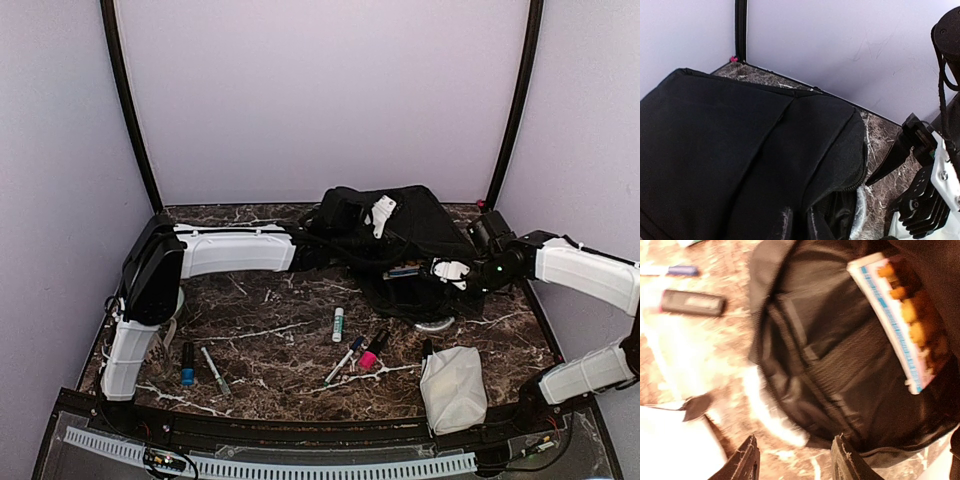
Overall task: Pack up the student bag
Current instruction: Place the book in the student bag, then adjust the stationery at the center of the board.
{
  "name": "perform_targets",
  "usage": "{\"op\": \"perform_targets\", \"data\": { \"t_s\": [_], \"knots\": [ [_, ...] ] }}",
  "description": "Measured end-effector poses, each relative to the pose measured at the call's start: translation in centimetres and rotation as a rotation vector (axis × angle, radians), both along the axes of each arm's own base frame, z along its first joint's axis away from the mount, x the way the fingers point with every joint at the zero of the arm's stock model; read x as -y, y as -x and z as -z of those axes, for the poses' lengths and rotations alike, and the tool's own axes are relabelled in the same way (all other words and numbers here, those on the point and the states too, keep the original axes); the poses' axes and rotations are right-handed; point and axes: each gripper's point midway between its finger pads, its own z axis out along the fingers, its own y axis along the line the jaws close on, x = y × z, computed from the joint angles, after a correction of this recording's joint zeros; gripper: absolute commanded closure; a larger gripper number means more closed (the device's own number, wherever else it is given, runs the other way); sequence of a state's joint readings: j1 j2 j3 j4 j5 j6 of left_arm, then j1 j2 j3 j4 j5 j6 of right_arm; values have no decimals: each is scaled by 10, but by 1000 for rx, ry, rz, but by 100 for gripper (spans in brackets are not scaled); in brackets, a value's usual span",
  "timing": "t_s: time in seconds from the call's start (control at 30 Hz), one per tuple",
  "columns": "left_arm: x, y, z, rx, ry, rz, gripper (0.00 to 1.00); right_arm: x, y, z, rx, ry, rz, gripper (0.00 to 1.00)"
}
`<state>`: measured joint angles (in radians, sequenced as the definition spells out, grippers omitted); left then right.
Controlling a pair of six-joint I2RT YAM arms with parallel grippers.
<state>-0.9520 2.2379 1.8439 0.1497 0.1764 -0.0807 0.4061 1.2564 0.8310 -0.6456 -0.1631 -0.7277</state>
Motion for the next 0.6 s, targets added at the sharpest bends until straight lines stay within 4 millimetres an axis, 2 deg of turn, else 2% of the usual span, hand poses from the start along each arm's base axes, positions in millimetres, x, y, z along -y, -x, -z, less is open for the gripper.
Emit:
{"op": "perform_targets", "data": {
  "t_s": [0.2, 0.3, 0.4, 0.5, 0.6],
  "knots": [
    [-8, 17, 38, -118, -57, 31, 72, -8, 24, 0, -132, -34, -42, 51],
    [-15, 26, 55, -168, -86, 38, 61, -12, 35, 10, -210, -32, -62, 51],
    [-27, 35, 72, -221, -125, 30, 56, -15, 47, 21, -283, -18, -80, 51],
    [-43, 46, 80, -247, -158, 16, 53, -18, 52, 26, -318, -12, -93, 51],
    [-59, 56, 73, -250, -166, 1, 51, -22, 57, 34, -373, 3, -104, 51]
  ]
}}
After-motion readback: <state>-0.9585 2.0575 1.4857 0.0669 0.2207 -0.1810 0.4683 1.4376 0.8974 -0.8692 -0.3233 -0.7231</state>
